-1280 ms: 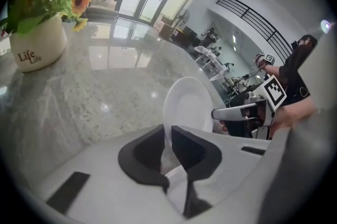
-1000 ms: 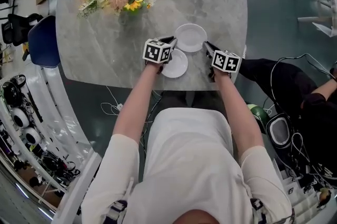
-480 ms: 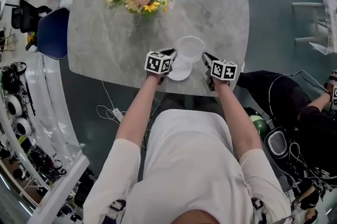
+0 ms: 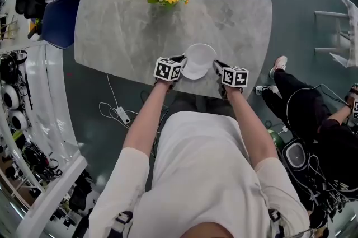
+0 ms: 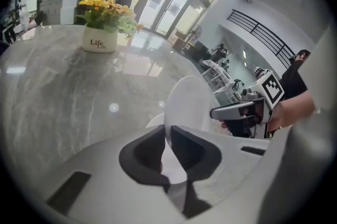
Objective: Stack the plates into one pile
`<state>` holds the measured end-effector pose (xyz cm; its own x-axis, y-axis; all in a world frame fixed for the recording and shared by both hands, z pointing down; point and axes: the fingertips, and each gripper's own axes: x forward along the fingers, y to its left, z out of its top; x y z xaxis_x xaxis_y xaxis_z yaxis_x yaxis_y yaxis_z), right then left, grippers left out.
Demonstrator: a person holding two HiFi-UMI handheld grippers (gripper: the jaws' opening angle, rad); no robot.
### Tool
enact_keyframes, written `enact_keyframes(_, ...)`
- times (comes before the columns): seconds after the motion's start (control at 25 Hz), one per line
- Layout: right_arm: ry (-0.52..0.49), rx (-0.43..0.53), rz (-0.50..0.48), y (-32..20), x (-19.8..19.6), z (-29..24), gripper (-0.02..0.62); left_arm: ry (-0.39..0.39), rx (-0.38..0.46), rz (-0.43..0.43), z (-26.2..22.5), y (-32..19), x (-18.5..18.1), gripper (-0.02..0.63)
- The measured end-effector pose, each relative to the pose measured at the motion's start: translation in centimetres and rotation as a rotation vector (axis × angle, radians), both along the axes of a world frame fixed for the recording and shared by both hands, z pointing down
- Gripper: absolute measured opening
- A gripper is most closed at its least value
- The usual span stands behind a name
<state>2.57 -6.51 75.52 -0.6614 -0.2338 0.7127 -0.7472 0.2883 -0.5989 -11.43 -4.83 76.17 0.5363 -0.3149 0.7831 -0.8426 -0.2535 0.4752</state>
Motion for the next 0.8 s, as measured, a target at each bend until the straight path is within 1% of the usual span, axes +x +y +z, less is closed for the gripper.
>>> enact_keyframes(0.32, 0.041, -0.044, -0.068, 2.8, -1.6, 2.2, 0.054, -0.003, -0.050, -0.021, 2.1, 3.0, -1.4, 0.041)
enact_keyframes(0.52, 0.059, -0.063, -0.082, 3.6, -2.0, 2.9, 0.055, 0.003, -0.083, -0.028, 3.2, 4.1, -1.8, 0.043)
enact_keyframes(0.68, 0.064, -0.058, -0.088, 3.7, -2.3, 3.5, 0.055, -0.002, -0.097, -0.032, 4.0, 4.8, -2.1, 0.048)
enact_keyframes(0.8, 0.095, -0.045, -0.109, 3.8, -2.5, 3.8, 0.055, -0.018, -0.091, -0.020, 4.3, 5.1, -2.2, 0.055)
